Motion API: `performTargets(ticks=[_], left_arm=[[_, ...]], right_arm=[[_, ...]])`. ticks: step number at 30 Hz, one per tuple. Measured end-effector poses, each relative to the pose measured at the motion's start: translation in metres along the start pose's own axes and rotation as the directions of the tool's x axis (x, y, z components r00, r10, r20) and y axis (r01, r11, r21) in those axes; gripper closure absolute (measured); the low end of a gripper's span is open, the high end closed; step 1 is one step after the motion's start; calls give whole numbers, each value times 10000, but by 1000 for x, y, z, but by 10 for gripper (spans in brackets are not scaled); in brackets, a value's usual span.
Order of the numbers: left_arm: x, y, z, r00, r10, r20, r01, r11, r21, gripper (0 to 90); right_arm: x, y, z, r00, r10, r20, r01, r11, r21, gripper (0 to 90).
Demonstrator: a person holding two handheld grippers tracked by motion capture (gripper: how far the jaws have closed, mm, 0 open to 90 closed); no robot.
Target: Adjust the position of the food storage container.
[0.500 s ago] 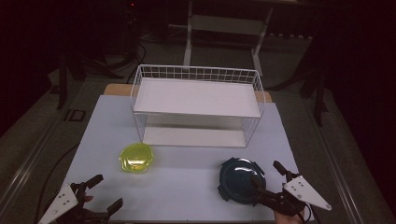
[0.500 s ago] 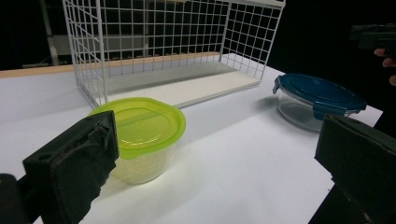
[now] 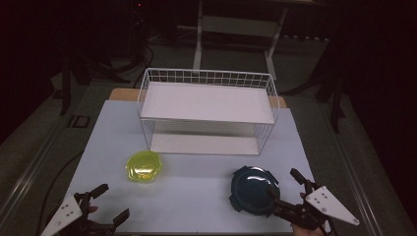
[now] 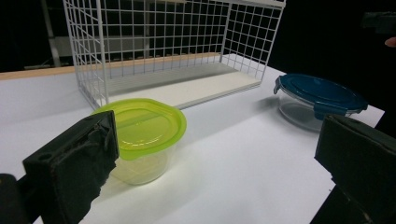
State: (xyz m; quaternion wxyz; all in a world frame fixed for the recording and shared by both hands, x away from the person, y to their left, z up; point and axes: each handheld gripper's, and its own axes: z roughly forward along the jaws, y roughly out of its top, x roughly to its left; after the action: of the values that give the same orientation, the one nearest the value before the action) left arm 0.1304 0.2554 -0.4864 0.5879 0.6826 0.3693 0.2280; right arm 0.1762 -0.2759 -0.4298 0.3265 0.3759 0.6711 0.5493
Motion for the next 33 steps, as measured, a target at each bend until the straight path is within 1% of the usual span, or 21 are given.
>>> performTargets(ticks=[2,4,6,7,9,10,12,14,16,18,19,21,22,24,26,27,30,33], left_arm=[[0,0,0,10000,-24,-4,24,10000,-5,0],[0,0,0,10000,-47,-8,47,10000,-5,0],[0,0,0,10000,-41,-8,41,10000,4,0],[0,0,0,10000,-30,-14,30,10000,16,0],[0,0,1,10000,-30,-10,30,10000,26,0],[0,0,1,10000,-26,-20,26,10000,39,0],[0,0,1,10000,-50,-10,50,10000,18,0],[1,0,1,10000,-39,-28,39,10000,27,0],[1,0,1,10000,-45,-33,45,10000,20,0],[1,0,1,10000,-36,-34,36,10000,40,0],[1,0,1,10000,-31,-32,31,10000,55,0],[1,0,1,10000,-51,-31,51,10000,40,0],[1,0,1,10000,-66,-32,66,10000,31,0],[1,-1,1,10000,-80,-22,80,10000,28,0],[1,-1,1,10000,-72,-24,72,10000,23,0],[1,-1,1,10000,-74,-19,75,10000,24,0],[1,0,1,10000,-54,-20,54,10000,44,0],[1,0,1,10000,-57,-13,57,10000,37,0]], right_arm=[[-2,2,1,9999,82,-125,-81,10000,23,120],[-5,6,4,9998,167,-108,-165,9998,133,120],[-8,9,4,9993,142,-347,-143,9999,-38,120],[-9,10,4,9992,117,-394,-122,9999,-113,121],[-11,13,6,9997,-80,-241,82,9999,71,141],[-13,14,8,9997,-125,-219,128,9998,156,166],[-18,15,9,9992,-328,-225,334,9990,284,304],[-22,16,13,9987,-490,-107,495,9976,486,355],[-28,14,18,9987,-495,-144,506,9953,832,457],[-33,11,23,9987,-504,-66,508,9922,1141,490],[-36,9,26,9989,-459,-84,466,9904,1302,535],[-41,5,30,9989,-476,49,461,9854,1638,574],[-43,2,32,9992,-390,6,383,9832,1786,606],[-49,-4,36,9995,-316,88,291,9788,2030,657],[-54,-11,39,9999,-152,72,132,9745,2239,713],[-56,-15,40,9999,-124,70,104,9712,2379,753],[-61,-25,44,10000,-37,5,34,9605,2782,833],[-64,-36,47,10000,24,22,-29,9483,3172,888]])
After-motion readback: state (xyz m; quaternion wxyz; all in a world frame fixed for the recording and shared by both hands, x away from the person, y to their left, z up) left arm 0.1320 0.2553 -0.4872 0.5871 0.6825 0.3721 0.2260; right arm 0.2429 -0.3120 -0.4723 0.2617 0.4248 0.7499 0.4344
